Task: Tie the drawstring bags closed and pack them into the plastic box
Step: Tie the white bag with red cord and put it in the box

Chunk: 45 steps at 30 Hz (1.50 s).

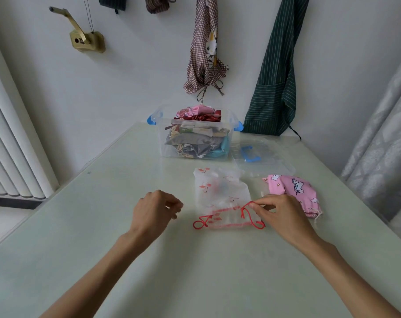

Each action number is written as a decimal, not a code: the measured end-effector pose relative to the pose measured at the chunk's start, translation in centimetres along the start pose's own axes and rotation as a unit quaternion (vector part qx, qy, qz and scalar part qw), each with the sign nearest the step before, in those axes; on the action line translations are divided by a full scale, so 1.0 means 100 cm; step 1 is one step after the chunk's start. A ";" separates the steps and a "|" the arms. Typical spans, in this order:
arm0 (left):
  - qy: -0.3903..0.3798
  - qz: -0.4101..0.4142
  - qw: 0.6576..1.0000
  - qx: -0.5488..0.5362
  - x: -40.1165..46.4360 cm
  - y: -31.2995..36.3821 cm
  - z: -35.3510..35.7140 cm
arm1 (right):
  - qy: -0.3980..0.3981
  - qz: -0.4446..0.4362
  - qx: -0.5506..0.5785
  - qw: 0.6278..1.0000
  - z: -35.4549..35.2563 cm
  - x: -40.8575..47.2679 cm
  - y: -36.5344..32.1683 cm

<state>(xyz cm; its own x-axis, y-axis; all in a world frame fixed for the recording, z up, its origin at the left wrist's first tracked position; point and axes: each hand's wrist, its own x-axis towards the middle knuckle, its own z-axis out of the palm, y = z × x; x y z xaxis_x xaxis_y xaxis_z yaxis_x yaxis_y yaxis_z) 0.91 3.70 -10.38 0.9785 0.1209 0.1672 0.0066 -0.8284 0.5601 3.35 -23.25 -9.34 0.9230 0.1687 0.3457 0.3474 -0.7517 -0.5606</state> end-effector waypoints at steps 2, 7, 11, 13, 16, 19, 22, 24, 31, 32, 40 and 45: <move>-0.062 -0.013 0.992 -0.113 0.000 -0.001 0.000 | -0.004 0.003 0.037 0.999 0.000 0.000 -0.001; -0.149 -0.003 0.983 -0.109 -0.004 0.004 0.005 | -0.020 0.057 0.116 0.991 0.007 0.004 -0.005; -0.151 0.008 0.987 -0.054 -0.005 0.011 0.003 | -0.029 0.087 0.165 0.982 0.009 0.001 -0.001; -0.147 0.008 0.988 -0.044 -0.004 0.020 0.006 | -0.041 0.099 0.191 0.976 0.013 -0.003 0.000; -0.120 0.002 0.991 -0.054 0.000 0.028 0.008 | -0.064 0.106 0.222 0.967 0.014 -0.007 -0.001; -0.140 -0.084 0.941 -0.298 0.002 0.025 -0.001 | -0.084 0.183 0.354 0.913 0.001 -0.004 -0.002; -0.188 -0.171 0.771 -0.584 0.002 0.026 -0.005 | -0.085 0.258 0.622 0.734 -0.007 -0.002 -0.006; -0.216 -0.198 0.638 -0.712 0.004 0.024 -0.003 | -0.052 0.271 0.680 0.679 -0.004 0.002 -0.008; -0.232 -0.264 0.769 -0.534 0.017 0.016 -0.003 | 0.015 0.307 0.551 0.776 0.003 0.018 0.002; -0.239 -0.264 0.786 -0.506 0.019 0.015 -0.006 | 0.008 0.285 0.457 0.843 0.003 0.019 0.005; -0.147 -0.242 0.866 -0.413 0.016 0.017 0.001 | -0.046 0.201 0.299 0.932 -0.004 0.023 0.002; -0.158 -0.173 0.924 -0.303 0.006 0.020 -0.001 | -0.095 0.156 0.349 0.919 0.002 0.012 -0.006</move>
<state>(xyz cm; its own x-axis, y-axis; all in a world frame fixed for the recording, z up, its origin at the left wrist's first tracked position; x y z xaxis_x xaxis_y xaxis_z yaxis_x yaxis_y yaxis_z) 1.45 2.19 -9.04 0.9515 0.0766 -0.2980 0.3070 -0.3003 0.9031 4.32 -22.48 -8.76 0.9851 0.1716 -0.0144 0.0208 -0.2019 -0.9792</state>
